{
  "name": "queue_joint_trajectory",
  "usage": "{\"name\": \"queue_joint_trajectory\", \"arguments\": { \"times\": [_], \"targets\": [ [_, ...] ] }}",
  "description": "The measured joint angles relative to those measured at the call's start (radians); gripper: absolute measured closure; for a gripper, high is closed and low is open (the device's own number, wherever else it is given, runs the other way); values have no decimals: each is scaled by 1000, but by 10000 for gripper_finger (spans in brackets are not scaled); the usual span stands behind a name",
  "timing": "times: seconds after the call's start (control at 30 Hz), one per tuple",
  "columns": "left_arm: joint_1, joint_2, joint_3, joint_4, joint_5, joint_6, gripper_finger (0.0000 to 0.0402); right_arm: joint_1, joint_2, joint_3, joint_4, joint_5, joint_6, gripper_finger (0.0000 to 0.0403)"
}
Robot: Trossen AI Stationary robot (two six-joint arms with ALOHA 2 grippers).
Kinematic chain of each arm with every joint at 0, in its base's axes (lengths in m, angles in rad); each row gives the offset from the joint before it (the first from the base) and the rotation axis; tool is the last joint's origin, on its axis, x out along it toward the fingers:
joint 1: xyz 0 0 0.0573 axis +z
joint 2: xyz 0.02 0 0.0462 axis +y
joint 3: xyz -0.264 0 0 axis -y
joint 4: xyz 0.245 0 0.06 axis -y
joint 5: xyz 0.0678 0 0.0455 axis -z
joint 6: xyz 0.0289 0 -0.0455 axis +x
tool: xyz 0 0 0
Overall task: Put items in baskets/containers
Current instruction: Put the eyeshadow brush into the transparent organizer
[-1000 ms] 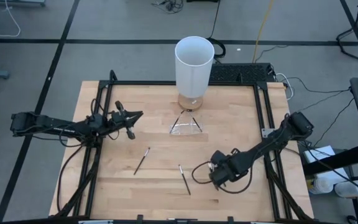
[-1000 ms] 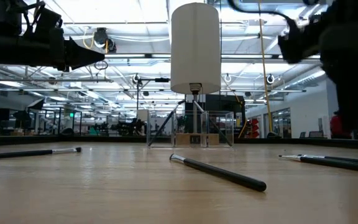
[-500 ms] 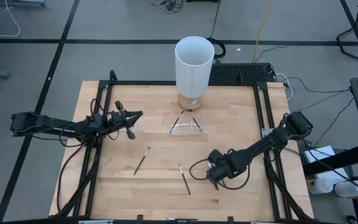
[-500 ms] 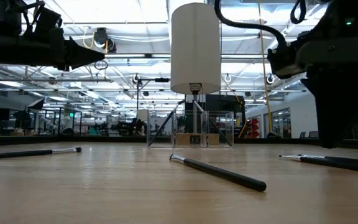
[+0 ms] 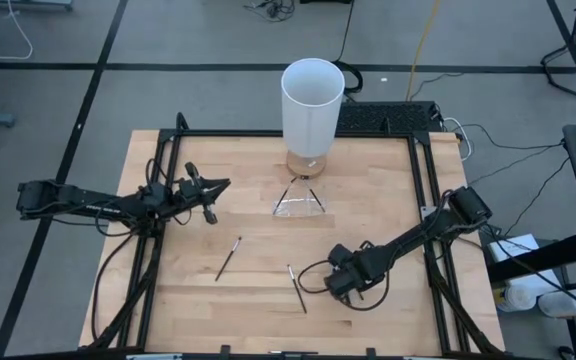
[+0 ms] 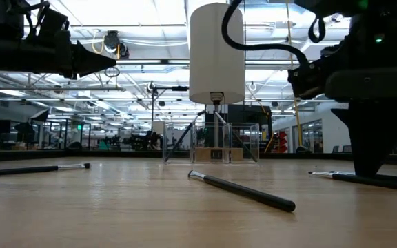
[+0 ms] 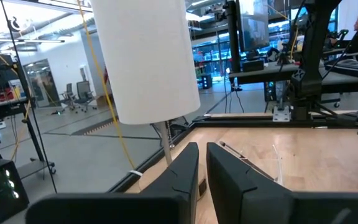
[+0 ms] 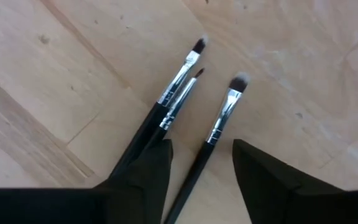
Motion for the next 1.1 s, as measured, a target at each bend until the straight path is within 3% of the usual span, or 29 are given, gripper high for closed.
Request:
{"name": "queue_joint_trajectory", "arguments": {
  "times": [0.43, 0.8, 1.1],
  "targets": [
    [0, 0, 0, -4, 1, -4, 360, -1, 24, -1, 5, -55, -38, 391],
    [0, 0, 0, -13, 2, -22, 360, 1, 21, -2, -6, -34, -68, 401],
    [-1, 0, 0, -13, 2, -31, 360, 0, -93, -6, -36, 115, -80, 402]
  ]
}}
